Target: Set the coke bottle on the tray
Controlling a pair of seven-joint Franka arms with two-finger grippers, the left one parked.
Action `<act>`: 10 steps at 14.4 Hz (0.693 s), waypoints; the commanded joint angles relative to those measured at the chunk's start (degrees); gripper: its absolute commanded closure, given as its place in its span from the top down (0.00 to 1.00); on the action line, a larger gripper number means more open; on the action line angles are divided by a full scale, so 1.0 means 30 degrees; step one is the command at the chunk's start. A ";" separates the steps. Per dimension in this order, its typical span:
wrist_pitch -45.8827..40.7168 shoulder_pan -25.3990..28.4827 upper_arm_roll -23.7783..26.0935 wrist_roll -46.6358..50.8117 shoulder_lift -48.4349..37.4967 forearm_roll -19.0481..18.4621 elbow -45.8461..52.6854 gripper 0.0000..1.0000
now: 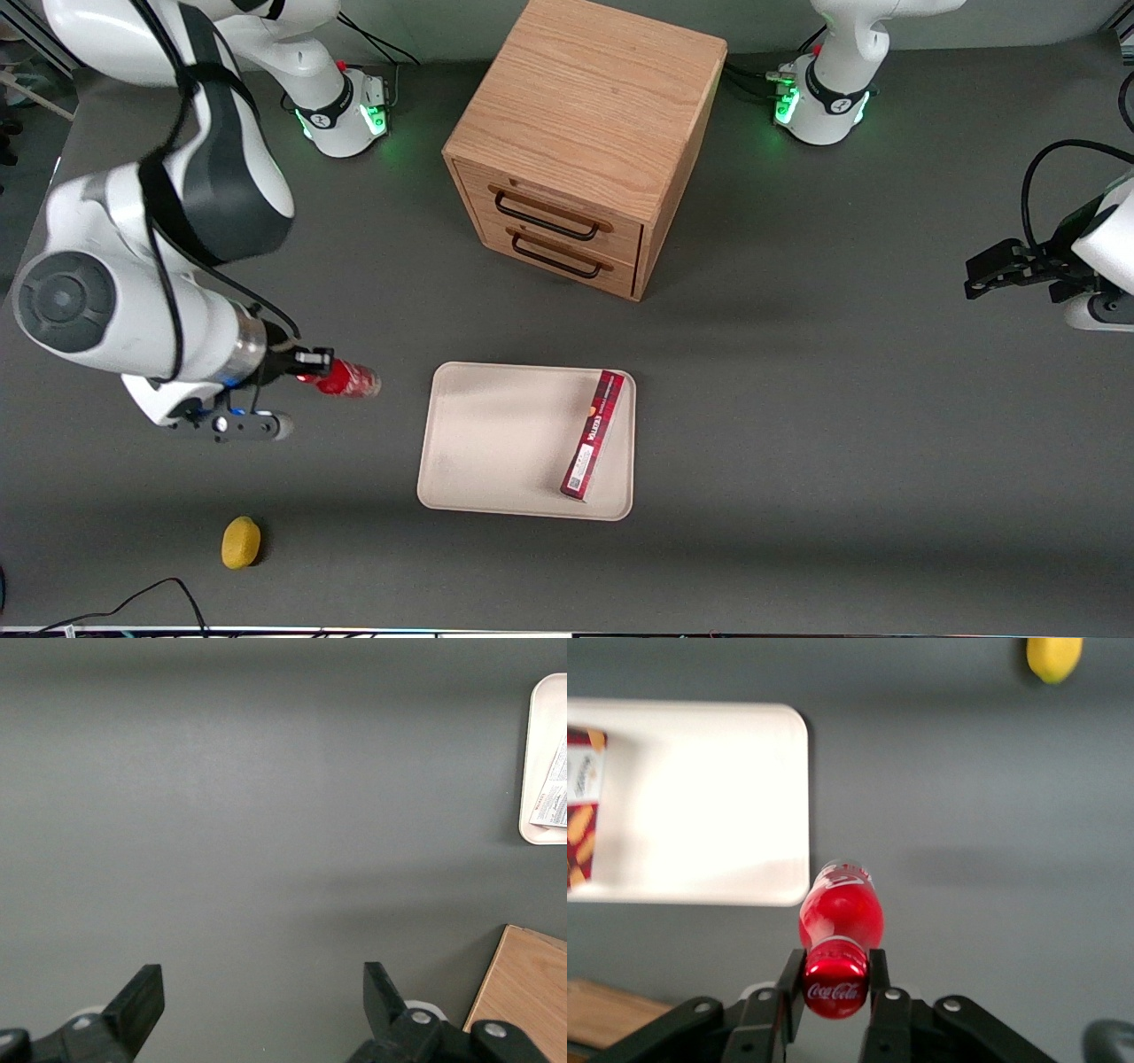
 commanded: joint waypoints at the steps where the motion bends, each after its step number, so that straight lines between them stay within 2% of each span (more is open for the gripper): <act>1: 0.1284 0.0365 -0.0052 0.1525 0.1669 0.0167 0.1421 0.00; 10: 0.6002 0.2182 -0.0110 0.4193 0.4426 0.0021 0.1069 0.00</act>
